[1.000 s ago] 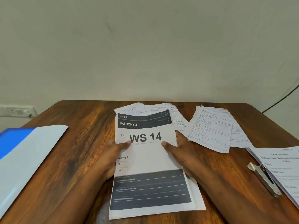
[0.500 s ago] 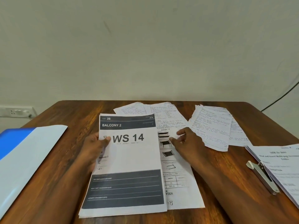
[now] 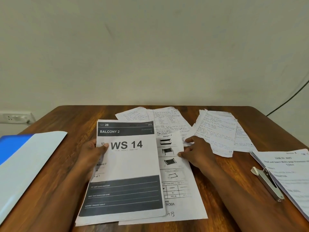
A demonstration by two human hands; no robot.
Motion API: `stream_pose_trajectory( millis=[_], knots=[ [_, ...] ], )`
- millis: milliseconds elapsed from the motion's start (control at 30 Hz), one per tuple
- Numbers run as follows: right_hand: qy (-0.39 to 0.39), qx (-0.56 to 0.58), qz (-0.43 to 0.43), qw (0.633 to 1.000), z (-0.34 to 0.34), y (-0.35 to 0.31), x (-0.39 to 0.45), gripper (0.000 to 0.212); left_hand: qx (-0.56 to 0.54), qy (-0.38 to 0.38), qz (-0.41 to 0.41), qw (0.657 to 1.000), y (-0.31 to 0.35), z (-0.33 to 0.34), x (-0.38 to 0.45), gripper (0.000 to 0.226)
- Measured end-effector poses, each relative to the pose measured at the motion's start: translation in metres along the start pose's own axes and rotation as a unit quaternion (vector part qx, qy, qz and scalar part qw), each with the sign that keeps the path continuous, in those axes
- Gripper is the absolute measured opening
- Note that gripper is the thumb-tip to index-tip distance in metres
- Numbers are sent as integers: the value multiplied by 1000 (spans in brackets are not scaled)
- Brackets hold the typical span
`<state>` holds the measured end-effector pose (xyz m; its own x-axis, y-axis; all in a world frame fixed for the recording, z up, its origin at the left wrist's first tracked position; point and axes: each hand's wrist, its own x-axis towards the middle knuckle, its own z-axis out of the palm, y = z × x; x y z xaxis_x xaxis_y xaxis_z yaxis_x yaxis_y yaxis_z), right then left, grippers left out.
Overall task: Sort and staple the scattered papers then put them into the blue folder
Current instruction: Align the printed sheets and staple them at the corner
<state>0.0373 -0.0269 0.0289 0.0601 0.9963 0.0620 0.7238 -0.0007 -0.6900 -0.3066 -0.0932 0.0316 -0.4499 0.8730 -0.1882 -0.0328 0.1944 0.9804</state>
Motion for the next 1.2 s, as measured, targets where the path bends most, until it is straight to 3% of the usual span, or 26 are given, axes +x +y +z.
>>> stream_pose_trajectory(
  millis=[100, 167, 633, 800, 1000, 1200],
  knots=[
    [4, 9, 0, 1000, -3, 0, 1, 26, -3, -3, -1, 1000, -1, 0, 0, 10],
    [1, -5, 1, 1000, -3, -1, 0, 16, -7, -8, -2, 1000, -2, -2, 1, 11],
    [10, 22, 31, 999, -17, 3, 6, 15, -11, -17, 3, 1000, -7, -3, 10, 12],
    [18, 142, 9, 990, -14, -1, 2, 13, -24, -33, 18, 999, -4, -3, 5, 16],
    [8, 275, 59, 960, -9, -7, 6, 6, -58, -64, 66, 994, 1, 6, -8, 21],
    [-30, 378, 68, 923, -2, -17, -6, 17, -65, -90, 80, 991, 0, 14, -14, 31]
  ],
)
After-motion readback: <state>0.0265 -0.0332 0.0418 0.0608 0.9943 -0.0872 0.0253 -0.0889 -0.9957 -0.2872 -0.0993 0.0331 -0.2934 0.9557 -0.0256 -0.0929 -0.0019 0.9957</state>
